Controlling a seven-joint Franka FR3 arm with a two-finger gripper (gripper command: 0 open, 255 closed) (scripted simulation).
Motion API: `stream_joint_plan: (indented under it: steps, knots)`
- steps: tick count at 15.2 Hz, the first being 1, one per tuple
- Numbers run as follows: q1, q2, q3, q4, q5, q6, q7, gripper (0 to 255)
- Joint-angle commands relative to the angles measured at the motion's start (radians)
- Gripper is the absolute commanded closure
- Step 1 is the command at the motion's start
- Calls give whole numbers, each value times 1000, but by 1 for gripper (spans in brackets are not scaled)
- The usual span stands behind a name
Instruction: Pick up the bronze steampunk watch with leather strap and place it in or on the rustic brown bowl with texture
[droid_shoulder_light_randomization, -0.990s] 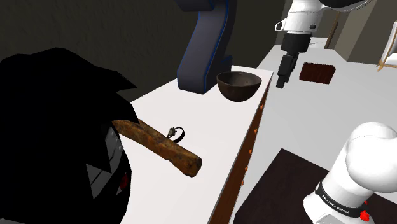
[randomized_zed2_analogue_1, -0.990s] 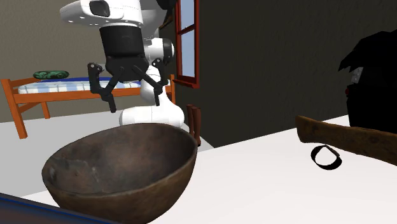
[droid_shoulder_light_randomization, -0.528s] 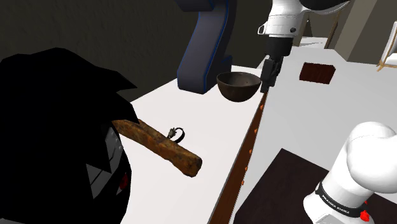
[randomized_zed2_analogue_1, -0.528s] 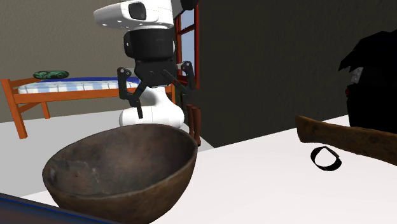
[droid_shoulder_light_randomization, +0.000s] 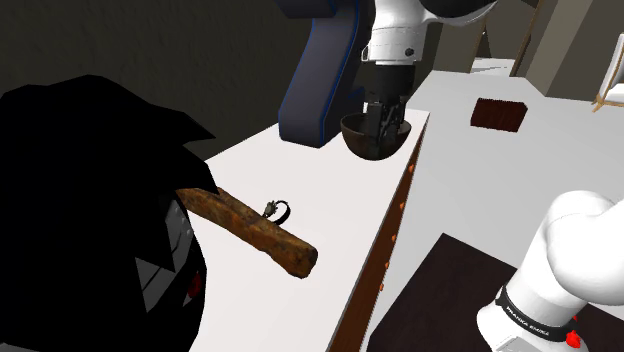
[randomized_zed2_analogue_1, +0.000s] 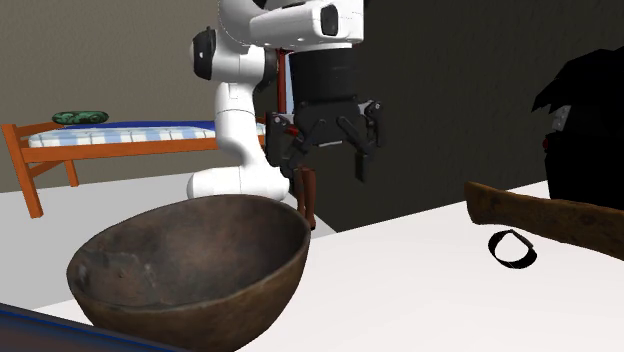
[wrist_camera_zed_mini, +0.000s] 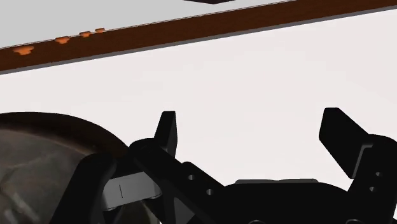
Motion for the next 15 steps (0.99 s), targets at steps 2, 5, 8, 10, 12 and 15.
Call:
stream_joint_plan:
  steps: [2, 5, 8, 10, 12, 15]
  knots:
    - [16, 96, 52, 64, 20, 26, 58, 0]
    - [32, 190, 98, 140, 28, 38, 115, 0]
    - [49, 290, 142, 227, 27, 46, 174, 0]
    - [62, 361, 170, 291, 20, 48, 214, 0]
    - [78, 435, 197, 361, 9, 48, 256, 0]
    - [107, 553, 232, 478, -18, 39, 320, 0]
